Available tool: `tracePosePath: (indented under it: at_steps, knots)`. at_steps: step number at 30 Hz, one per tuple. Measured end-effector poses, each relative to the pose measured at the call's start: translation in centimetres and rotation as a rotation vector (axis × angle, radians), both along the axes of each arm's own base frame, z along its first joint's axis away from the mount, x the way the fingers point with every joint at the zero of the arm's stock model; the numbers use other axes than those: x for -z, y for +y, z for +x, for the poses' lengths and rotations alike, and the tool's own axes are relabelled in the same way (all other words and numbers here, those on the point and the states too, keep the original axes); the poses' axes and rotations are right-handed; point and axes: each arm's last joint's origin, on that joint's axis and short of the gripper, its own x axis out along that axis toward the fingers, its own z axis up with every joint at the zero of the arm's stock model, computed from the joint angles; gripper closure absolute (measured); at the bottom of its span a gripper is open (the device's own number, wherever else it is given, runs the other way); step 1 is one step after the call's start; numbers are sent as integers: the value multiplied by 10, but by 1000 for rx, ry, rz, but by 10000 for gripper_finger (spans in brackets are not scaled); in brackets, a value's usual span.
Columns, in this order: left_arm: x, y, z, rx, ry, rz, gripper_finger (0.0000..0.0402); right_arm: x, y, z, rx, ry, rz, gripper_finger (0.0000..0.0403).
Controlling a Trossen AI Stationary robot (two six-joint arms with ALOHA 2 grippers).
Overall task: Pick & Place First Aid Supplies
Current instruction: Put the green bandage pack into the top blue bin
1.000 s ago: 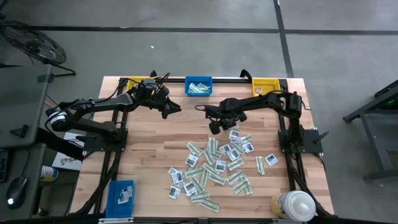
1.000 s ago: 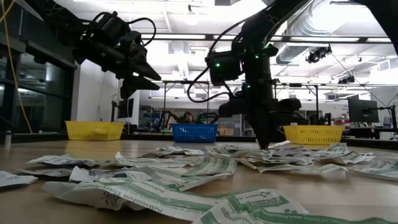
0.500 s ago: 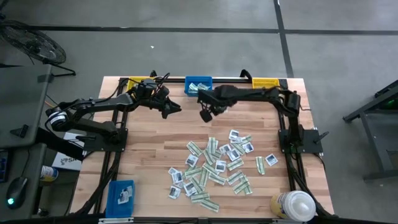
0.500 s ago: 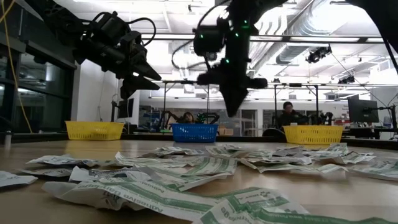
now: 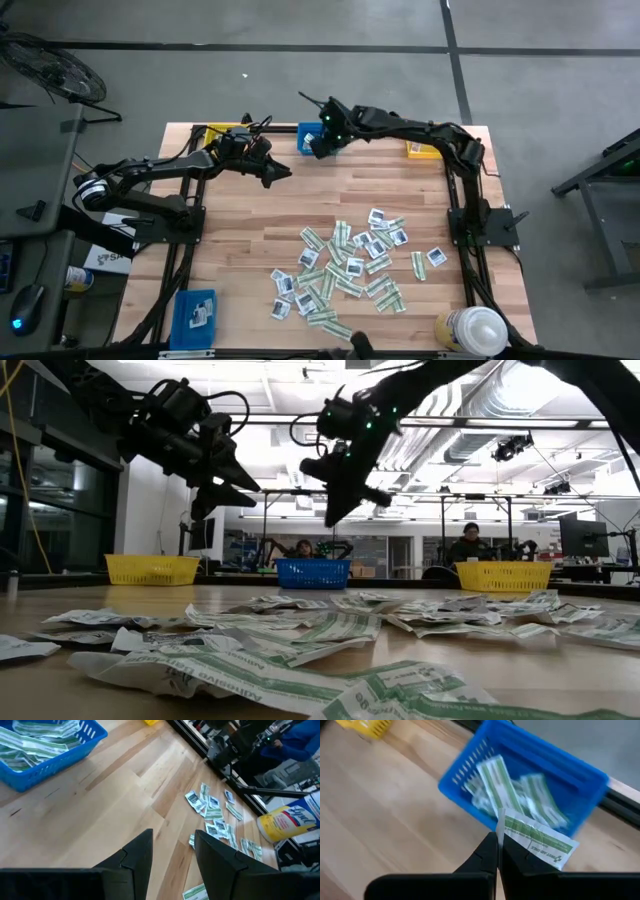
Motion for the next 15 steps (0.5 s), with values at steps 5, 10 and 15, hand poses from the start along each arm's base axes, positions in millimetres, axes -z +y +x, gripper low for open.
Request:
tracePosePath:
  at_steps: [5,10,15]
  knots:
    - [0,0,0,-14,1,-14,257,15,-17,8,-22,-82,12,403]
    - [0,0,0,-17,1,-17,257,32,-25,13,-22,-82,25,403]
    - [0,0,0,-18,1,-17,257,39,-30,15,-27,-89,14,403]
